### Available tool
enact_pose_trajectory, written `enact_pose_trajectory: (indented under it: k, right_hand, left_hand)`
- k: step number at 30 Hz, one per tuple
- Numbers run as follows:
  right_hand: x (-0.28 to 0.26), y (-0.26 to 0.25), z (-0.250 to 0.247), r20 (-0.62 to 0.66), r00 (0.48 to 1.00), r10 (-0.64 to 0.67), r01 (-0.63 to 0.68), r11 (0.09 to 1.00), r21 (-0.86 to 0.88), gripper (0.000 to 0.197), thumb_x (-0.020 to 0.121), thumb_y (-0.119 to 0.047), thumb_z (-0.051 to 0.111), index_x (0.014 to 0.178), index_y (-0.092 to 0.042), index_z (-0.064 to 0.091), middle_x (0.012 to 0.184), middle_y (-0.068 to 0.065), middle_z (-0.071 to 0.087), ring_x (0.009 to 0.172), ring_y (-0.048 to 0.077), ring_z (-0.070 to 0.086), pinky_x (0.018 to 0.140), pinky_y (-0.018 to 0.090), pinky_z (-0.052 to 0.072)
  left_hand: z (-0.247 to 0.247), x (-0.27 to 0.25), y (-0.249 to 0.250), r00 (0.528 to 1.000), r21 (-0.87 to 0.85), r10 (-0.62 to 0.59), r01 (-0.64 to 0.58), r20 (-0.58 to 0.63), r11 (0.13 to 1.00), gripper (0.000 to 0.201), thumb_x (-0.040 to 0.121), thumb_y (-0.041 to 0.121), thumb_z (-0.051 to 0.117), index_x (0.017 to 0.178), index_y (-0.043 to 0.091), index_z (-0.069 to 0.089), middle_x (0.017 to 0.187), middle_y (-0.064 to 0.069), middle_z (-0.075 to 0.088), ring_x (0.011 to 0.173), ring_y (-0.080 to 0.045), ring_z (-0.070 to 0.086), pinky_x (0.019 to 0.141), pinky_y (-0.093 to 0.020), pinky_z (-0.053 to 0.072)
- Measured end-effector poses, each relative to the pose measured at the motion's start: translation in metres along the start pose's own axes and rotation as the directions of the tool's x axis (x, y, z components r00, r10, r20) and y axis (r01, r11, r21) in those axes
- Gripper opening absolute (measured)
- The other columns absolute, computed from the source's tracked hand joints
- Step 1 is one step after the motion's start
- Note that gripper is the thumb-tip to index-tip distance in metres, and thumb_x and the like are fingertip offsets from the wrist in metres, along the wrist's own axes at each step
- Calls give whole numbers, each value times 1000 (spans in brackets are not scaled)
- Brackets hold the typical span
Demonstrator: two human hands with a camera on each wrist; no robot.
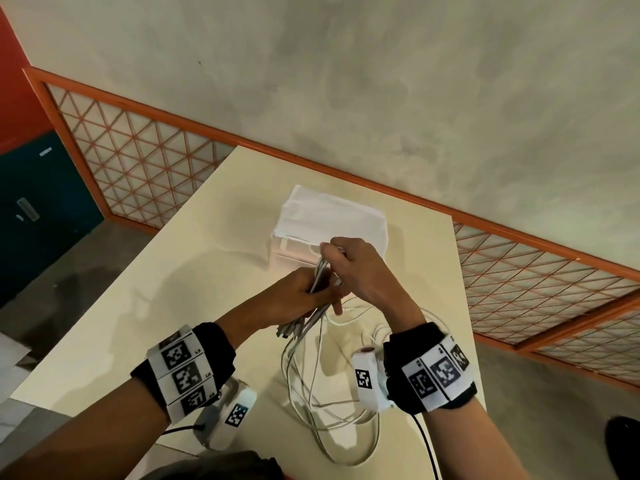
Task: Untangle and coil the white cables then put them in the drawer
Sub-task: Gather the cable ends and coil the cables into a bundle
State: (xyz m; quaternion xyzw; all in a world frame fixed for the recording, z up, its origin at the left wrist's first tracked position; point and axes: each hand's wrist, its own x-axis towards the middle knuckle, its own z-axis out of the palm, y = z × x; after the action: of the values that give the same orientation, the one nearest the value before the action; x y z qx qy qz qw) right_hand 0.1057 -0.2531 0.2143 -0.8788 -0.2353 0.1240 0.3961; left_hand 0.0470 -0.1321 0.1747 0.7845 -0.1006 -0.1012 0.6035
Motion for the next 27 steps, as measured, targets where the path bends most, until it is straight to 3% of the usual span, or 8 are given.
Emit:
enact_pose_trajectory:
  k: [5, 10, 14, 17, 20, 22, 24, 27]
  right_hand:
    - [2, -5, 0, -20, 998, -63, 57, 975, -214, 37, 88, -17, 52, 56, -8, 36, 49, 6, 35, 58, 34, 36, 64, 30, 27]
    - [2, 0, -5, 65, 996, -63, 70, 989, -129, 38, 91, -27, 53, 60, -13, 38, 56, 0, 36, 54, 13, 31, 55, 26, 29]
    - [-6, 21, -2, 33, 999, 17, -24, 967, 253, 58, 83, -70, 34, 106, -18, 45, 104, 2, 59, 96, 10, 57, 89, 27, 44]
    - [-17, 29, 19, 249, 968, 21, -110, 930, 350, 64, 89, -60, 44, 138, -25, 22, 130, 3, 53, 107, 8, 58, 88, 21, 45]
    - [-18, 39, 49, 304, 952, -14, -62, 969, 238, 89, 79, -36, 72, 143, -34, 10, 124, 10, 55, 101, 16, 66, 90, 37, 55]
    - [-18, 45, 50, 268, 963, 38, -85, 983, 165, 54, 88, -21, 64, 129, -11, 31, 90, 8, 66, 82, 22, 70, 87, 49, 54]
    - [-19, 47, 44, 226, 973, 48, -82, 986, 143, 20, 95, -19, 53, 107, -6, 43, 67, 1, 61, 65, 21, 68, 75, 42, 54]
    - [-20, 39, 39, 123, 991, -55, 46, 996, 73, 21, 98, -31, 44, 92, -10, 41, 62, 4, 47, 48, 15, 52, 57, 33, 44]
  left_hand:
    - [-4, -1, -1, 998, 39, -6, 4, 59, 999, 34, 96, 27, 49, 69, 11, 61, 47, 18, 57, 41, 2, 45, 48, -6, 33]
    - [-6, 1, -4, 993, 73, -15, 7, 118, 997, 39, 96, 36, 46, 71, 10, 63, 53, 14, 59, 44, -2, 46, 51, -11, 37]
    - [-9, 5, -12, 996, -47, 53, -57, -78, 997, 39, 96, 38, 42, 69, 16, 60, 59, 7, 63, 55, -16, 52, 54, -23, 42]
    - [-12, 12, -7, 962, -91, 96, -123, -254, 988, 38, 98, 30, 42, 68, 13, 58, 56, -4, 58, 51, -14, 48, 54, -23, 40]
    - [-20, 18, -6, 937, -67, 152, -182, -313, 981, 39, 100, 27, 41, 71, 8, 58, 63, -9, 59, 53, -12, 53, 57, -19, 43]
    - [-26, 20, -9, 914, 34, 177, -177, -366, 984, 39, 100, 28, 41, 69, 11, 58, 52, 7, 52, 43, -8, 45, 50, -18, 39]
    - [-30, 21, -12, 865, 127, 191, -148, -464, 981, 35, 99, 25, 43, 70, 12, 57, 42, 13, 51, 39, -4, 45, 47, -11, 35]
    - [-33, 22, -16, 782, 176, 197, -114, -592, 978, 36, 100, 21, 40, 78, 0, 58, 43, 24, 54, 38, 1, 46, 46, -8, 32]
